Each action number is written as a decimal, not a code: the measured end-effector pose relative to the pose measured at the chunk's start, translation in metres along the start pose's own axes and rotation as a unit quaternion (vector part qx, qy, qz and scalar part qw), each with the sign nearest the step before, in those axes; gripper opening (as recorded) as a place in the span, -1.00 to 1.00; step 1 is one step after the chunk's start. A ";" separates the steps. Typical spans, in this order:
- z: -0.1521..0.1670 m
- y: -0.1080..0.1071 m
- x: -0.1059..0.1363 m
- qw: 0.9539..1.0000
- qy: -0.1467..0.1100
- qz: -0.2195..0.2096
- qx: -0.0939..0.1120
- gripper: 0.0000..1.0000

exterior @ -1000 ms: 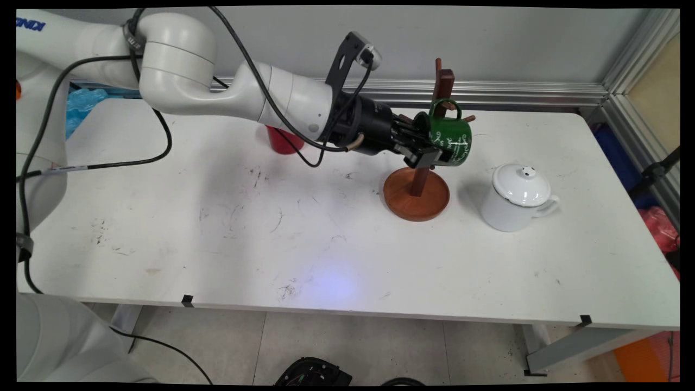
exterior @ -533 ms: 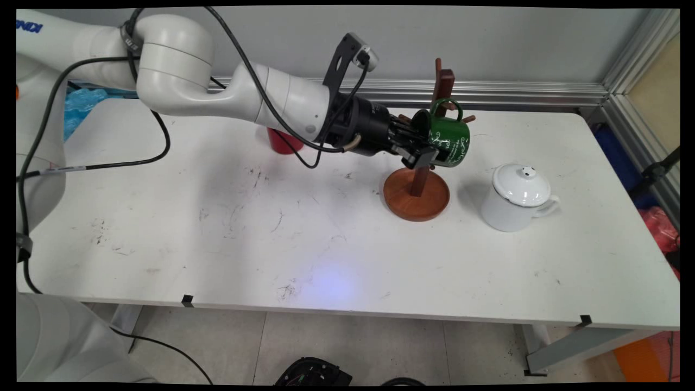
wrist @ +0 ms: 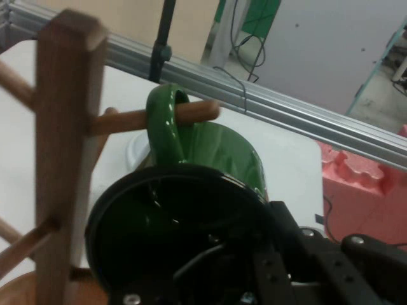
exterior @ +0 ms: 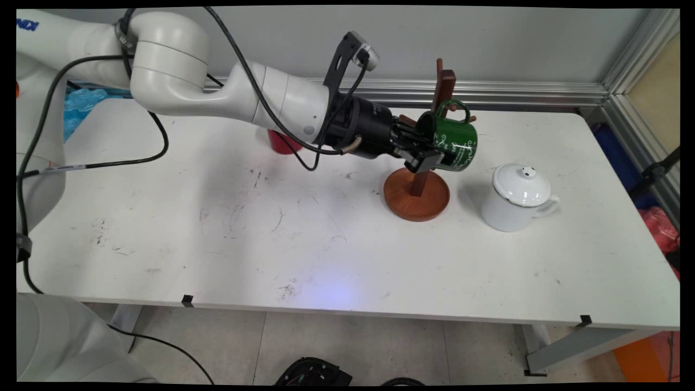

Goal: Place the picked object on the table

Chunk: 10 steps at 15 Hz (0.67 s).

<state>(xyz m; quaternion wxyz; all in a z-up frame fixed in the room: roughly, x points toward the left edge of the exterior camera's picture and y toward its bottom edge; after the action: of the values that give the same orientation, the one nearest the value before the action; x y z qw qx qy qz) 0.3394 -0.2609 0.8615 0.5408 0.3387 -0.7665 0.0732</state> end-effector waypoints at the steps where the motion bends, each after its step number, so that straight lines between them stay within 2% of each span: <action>1: 0.000 0.002 0.002 1.000 0.001 0.001 -0.003 -1.00; 10: -0.008 0.026 0.008 0.999 -0.005 0.011 -0.031 -1.00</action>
<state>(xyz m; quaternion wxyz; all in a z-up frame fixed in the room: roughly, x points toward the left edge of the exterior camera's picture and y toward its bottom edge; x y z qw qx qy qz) 0.3290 -0.2410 0.8781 0.5466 0.3136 -0.7746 0.0538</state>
